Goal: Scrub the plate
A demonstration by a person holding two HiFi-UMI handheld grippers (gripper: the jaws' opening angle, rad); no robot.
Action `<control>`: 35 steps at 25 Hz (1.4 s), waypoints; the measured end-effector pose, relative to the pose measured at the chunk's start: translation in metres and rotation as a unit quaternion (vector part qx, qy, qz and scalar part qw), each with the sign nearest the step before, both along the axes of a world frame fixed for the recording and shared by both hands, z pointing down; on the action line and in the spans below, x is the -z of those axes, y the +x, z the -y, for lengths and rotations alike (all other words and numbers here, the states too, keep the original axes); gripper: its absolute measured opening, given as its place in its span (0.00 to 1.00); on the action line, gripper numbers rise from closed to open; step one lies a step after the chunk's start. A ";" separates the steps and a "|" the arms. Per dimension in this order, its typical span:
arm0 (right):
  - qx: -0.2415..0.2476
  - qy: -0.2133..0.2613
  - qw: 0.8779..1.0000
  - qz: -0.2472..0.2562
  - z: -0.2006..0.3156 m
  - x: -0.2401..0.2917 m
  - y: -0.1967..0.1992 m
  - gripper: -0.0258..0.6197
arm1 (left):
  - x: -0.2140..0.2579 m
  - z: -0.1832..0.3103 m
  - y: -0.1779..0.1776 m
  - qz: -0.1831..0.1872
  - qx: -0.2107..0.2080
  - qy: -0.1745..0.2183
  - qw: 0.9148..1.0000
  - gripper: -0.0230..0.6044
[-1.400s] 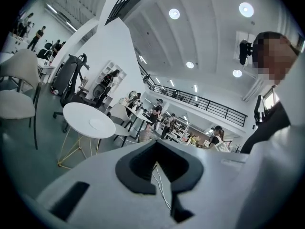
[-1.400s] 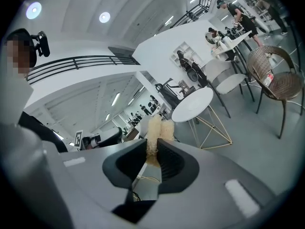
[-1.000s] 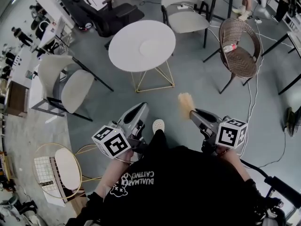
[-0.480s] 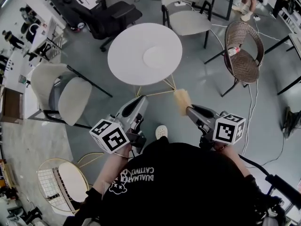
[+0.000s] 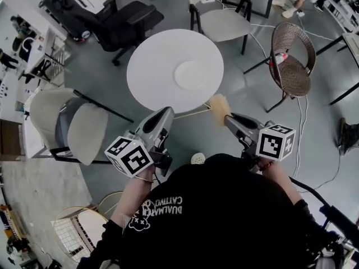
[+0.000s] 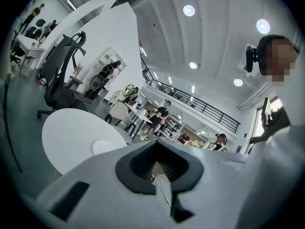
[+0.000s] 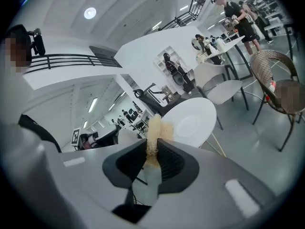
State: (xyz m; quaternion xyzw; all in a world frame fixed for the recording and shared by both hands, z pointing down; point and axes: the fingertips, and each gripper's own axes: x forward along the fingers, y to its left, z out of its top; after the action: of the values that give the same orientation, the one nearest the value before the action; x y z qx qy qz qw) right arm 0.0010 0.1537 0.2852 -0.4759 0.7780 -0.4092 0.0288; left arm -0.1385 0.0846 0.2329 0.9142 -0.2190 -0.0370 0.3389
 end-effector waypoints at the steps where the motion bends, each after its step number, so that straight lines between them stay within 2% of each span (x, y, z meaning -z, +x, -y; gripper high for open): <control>1: -0.002 -0.003 1.000 -0.005 0.004 -0.001 0.001 0.14 | -0.002 0.003 0.000 -0.001 -0.001 -0.004 1.000 0.03; 10: 0.008 -0.046 0.999 -0.017 0.020 -0.035 0.002 0.14 | -0.053 0.006 0.020 0.009 -0.020 -0.057 0.998 0.03; 15: 0.015 -0.068 0.998 -0.007 0.036 -0.039 0.003 0.14 | -0.054 0.018 0.023 -0.010 -0.007 -0.083 0.996 0.03; 18: 0.028 -0.079 0.996 0.001 0.044 -0.048 -0.002 0.14 | -0.070 0.019 0.021 0.015 -0.001 -0.097 0.995 0.03; 21: 0.046 -0.094 0.994 0.015 0.055 -0.062 -0.005 0.14 | -0.083 0.022 0.023 0.019 0.012 -0.124 0.992 0.03; 23: 0.058 -0.104 0.993 0.023 0.070 -0.069 -0.001 0.14 | -0.087 0.032 0.028 0.021 0.024 -0.135 0.990 0.03; 26: 0.074 -0.114 0.990 0.033 0.097 -0.074 0.010 0.14 | -0.098 0.050 0.039 0.046 0.033 -0.145 0.988 0.03; 33: 0.131 -0.146 0.980 0.041 0.172 -0.102 0.034 0.14 | -0.138 0.109 0.055 0.091 0.079 -0.187 0.975 0.03; 35: 0.147 -0.146 0.977 0.044 0.193 -0.108 0.039 0.14 | -0.152 0.127 0.054 0.116 0.100 -0.188 0.970 0.03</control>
State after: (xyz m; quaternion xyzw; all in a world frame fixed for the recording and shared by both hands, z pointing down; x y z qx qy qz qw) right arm 0.0396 -0.0392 0.3933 -0.3368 0.7690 -0.5392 -0.0670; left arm -0.0844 -0.0425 0.3849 0.8055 -0.3505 0.0772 0.4715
